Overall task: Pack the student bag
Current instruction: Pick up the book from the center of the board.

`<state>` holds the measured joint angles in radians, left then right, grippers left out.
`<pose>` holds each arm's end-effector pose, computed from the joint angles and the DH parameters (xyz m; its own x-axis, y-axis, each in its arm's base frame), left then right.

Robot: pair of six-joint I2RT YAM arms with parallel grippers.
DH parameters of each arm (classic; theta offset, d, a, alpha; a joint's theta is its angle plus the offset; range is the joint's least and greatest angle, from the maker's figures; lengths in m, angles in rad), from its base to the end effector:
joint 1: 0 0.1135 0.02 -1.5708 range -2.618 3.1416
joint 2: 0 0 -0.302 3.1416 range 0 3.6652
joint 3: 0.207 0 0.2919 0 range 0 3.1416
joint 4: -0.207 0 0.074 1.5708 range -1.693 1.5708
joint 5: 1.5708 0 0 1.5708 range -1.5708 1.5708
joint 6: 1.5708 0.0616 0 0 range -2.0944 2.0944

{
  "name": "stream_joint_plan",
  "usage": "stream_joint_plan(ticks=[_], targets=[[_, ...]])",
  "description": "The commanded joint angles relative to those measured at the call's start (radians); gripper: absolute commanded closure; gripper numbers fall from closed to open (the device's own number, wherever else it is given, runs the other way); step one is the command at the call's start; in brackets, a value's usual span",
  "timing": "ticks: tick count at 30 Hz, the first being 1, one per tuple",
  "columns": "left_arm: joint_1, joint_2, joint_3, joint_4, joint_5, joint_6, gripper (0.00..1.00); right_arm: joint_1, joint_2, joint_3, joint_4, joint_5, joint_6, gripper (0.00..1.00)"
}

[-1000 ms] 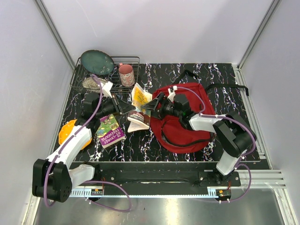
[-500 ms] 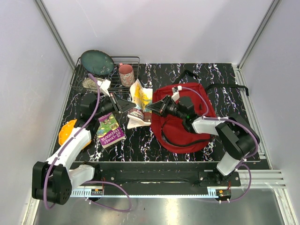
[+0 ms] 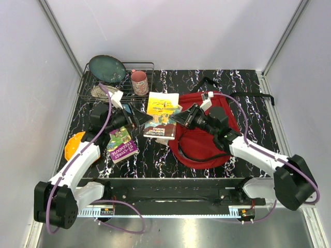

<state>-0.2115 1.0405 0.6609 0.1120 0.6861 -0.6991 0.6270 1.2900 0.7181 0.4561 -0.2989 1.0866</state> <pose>0.2579 -0.0953 0.2917 -0.6868 -0.3618 -0.6304 0.4152 0.5166 -0.7488 0.2655 0.2147 0.2842 -0.7494 0.5015 -0.4323 -0.2884 0.3404 0.8950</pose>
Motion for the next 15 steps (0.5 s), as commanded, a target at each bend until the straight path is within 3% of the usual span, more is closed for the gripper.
stream_joint_plan(ticks=[1, 9, 15], targets=[[-0.005, 0.006, -0.012, 0.173, -0.027, -0.089, 0.01, 0.007, -0.115, -0.012, -0.022, 0.035, -0.05, 1.0], [-0.068, 0.165, -0.03, 0.5, 0.033, -0.281, 0.01, 0.007, -0.204, -0.046, -0.071, 0.024, -0.019, 1.0], [-0.181, 0.282, 0.002, 0.574, 0.007, -0.301, 0.01, -0.009, -0.339, -0.101, -0.43, 0.328, -0.054, 1.0]])
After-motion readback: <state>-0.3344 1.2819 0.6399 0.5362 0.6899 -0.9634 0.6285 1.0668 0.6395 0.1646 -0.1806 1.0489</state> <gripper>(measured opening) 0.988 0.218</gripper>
